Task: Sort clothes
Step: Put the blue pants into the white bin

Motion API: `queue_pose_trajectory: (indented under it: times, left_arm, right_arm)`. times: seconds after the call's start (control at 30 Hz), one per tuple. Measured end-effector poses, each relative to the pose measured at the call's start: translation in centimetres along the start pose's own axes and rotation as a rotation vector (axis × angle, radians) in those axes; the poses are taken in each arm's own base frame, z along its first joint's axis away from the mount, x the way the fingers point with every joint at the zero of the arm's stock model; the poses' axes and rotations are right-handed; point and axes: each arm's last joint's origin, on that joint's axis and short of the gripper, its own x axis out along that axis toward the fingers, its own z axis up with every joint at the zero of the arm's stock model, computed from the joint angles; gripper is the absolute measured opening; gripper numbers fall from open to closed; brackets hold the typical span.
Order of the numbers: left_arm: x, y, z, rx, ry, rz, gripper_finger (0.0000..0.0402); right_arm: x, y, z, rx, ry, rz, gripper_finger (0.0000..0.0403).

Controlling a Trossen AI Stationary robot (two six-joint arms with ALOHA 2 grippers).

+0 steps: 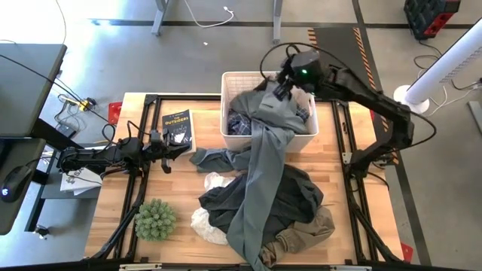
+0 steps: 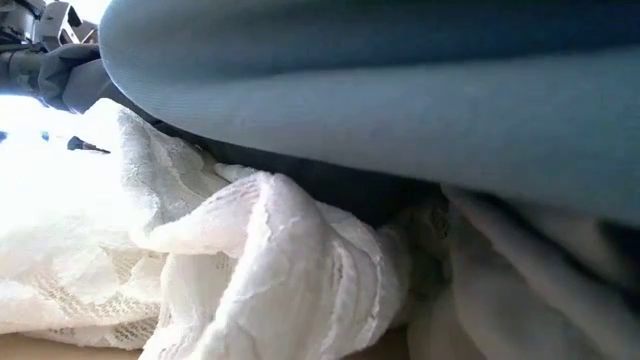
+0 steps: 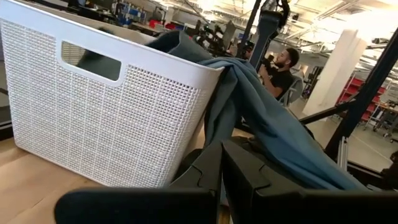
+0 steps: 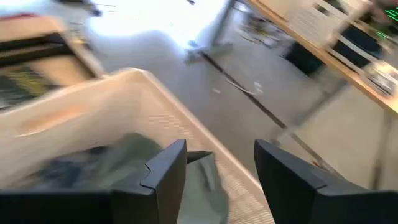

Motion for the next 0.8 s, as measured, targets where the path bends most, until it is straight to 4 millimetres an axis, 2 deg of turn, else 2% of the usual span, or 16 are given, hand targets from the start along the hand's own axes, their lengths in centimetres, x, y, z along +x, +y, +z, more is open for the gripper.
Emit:
queue_pose_trajectory:
  times: [0.1,0.2,0.3,0.4,0.53,0.63,0.7,0.8]
  left_arm:
    - [0.0,0.0,0.0,0.000,0.003,-0.006,0.0010]
    - [0.0,0.0,0.0,0.000,0.004,-0.006,0.0010]
    - [0.0,0.0,0.0,0.000,0.004,-0.007,0.0010]
    - [0.0,-0.1,0.0,0.000,0.009,-0.019,0.0010]
    - [0.0,-0.1,-0.1,-0.001,0.014,-0.028,0.0010]
    - [0.0,-0.1,-0.1,0.000,0.013,-0.025,0.0010]
    - [0.0,-0.1,-0.1,0.000,0.012,-0.023,0.0010]
    - [0.0,-0.1,-0.1,0.005,0.012,-0.022,0.0010]
  right_arm:
    - [-3.4,2.5,0.4,-0.065,-0.005,0.122,0.0187]
    - [-6.3,6.5,-0.8,-0.177,0.018,0.261,0.0188]
    - [-8.6,10.7,-3.8,-0.271,0.105,0.367,0.0188]
    - [-9.6,14.1,-7.9,-0.272,0.209,0.362,0.0188]
    - [-10.1,17.4,-14.3,-0.177,0.281,0.282,0.0188]
    - [-8.9,19.1,-18.4,-0.047,0.300,0.252,0.0188]
    - [-7.6,20.1,-20.3,0.020,0.286,0.266,0.0189]
    - [-5.6,21.1,-22.1,0.104,0.240,0.319,0.0202]
